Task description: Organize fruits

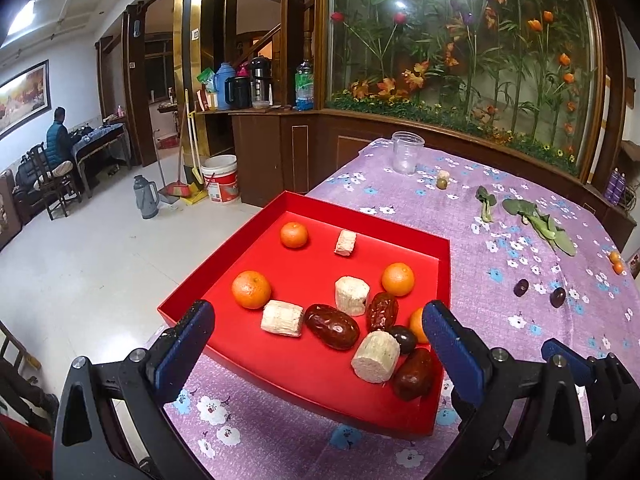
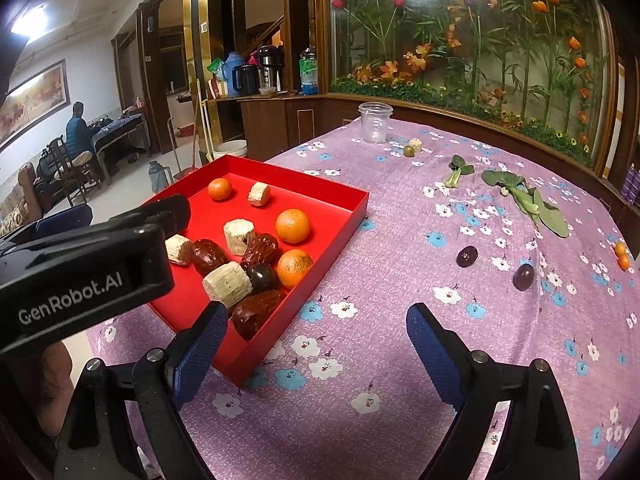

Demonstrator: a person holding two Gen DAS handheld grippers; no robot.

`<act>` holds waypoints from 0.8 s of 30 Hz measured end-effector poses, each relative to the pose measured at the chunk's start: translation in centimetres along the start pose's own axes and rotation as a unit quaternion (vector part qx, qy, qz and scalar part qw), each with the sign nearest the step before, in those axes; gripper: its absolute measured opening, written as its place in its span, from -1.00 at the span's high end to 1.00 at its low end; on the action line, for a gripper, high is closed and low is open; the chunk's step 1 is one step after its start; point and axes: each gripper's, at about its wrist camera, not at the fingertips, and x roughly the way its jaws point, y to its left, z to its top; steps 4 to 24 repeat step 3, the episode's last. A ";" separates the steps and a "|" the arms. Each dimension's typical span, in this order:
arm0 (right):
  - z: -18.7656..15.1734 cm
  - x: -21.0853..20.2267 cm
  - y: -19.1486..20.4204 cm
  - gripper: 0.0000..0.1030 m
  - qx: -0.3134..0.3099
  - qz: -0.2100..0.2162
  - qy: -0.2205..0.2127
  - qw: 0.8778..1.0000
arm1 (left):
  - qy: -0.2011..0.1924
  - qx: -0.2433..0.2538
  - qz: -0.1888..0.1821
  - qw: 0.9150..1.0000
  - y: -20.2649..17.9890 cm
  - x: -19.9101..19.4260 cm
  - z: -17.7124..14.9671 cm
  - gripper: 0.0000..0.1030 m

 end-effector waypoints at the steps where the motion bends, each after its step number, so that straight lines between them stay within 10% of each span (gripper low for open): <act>1: 0.0 -0.1 -0.1 -0.83 0.001 0.000 0.000 1.000 | 0.000 0.000 -0.001 1.000 0.0 -0.1 0.0 -1.00; 24: 0.0 -0.3 -0.2 -0.83 0.003 0.000 -0.002 1.000 | -0.001 0.000 0.000 1.000 -0.1 -0.2 0.1 -1.00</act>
